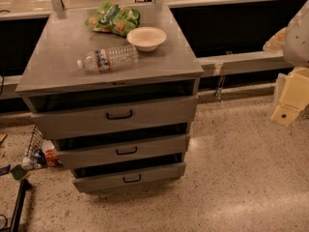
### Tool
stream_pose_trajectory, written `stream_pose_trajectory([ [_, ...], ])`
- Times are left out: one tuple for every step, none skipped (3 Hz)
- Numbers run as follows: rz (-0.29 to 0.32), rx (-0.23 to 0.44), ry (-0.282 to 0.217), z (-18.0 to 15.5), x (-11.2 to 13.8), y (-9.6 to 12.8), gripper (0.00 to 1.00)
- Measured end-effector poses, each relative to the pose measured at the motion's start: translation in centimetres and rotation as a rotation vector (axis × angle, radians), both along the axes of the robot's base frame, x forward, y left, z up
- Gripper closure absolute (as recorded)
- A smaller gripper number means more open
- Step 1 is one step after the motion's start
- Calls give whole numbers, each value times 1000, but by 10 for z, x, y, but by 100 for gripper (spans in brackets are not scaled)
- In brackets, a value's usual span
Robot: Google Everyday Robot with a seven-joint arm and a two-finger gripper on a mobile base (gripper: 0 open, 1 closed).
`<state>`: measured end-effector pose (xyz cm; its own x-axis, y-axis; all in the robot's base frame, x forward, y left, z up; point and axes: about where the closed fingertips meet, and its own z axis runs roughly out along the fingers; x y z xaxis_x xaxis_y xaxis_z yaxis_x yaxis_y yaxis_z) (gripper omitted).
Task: Open bottom drawer
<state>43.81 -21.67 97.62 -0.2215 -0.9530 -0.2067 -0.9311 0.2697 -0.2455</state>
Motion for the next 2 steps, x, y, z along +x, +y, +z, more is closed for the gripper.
stream_pose_trajectory([
  [0, 0, 0, 0, 0, 0, 0],
  [13, 59, 10, -22, 6, 16, 0],
])
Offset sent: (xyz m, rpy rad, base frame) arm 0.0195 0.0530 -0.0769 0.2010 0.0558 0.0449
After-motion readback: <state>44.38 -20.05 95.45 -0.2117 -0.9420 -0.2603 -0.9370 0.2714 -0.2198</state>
